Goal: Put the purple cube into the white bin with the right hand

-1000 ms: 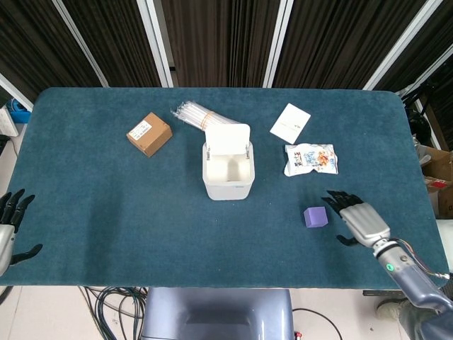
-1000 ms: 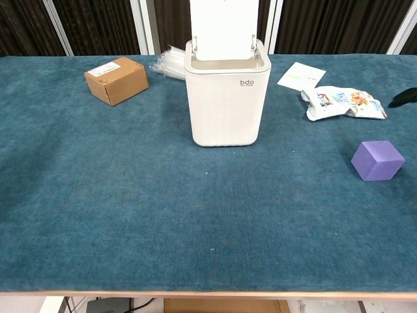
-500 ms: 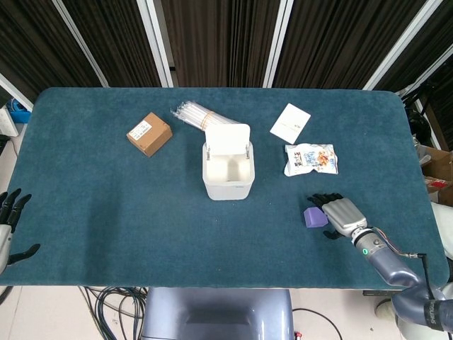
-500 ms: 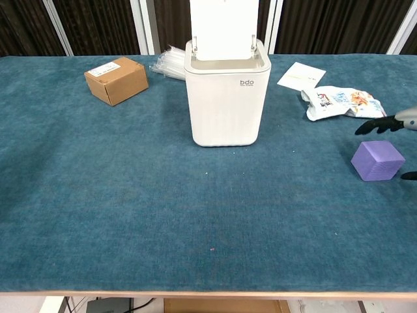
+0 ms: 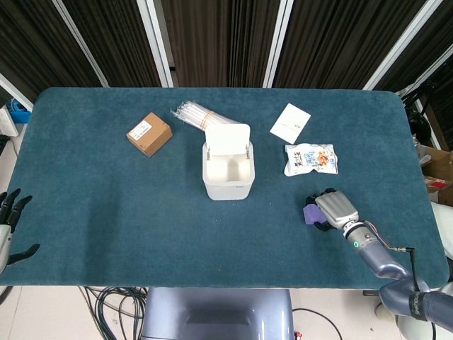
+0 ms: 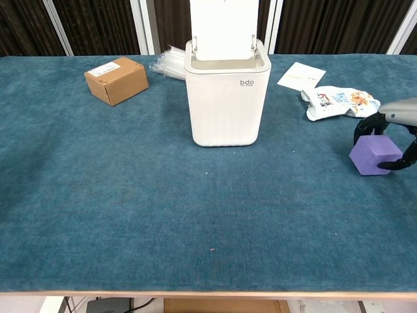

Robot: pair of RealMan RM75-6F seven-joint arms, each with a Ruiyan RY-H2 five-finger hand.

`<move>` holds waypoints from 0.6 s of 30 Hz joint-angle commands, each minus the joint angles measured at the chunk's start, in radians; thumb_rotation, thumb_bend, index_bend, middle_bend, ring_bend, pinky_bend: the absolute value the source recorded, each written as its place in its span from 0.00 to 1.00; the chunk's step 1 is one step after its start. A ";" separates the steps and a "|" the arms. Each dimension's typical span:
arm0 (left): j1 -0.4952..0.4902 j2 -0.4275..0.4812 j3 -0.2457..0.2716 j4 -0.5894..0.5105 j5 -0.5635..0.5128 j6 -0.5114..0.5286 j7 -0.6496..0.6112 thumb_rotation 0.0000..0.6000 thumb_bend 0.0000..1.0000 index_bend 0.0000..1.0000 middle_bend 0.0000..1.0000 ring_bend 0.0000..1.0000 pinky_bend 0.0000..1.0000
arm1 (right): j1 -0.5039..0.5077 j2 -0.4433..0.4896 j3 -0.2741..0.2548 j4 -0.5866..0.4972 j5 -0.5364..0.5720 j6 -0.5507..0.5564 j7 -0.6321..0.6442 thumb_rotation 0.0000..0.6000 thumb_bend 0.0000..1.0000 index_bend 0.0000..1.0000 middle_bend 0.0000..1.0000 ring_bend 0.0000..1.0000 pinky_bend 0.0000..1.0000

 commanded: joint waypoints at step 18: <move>0.010 0.017 0.001 -0.016 -0.004 0.008 -0.017 1.00 0.05 0.19 0.11 0.00 0.00 | -0.030 0.165 0.194 -0.195 -0.039 0.342 0.240 1.00 0.41 0.58 0.48 0.42 0.30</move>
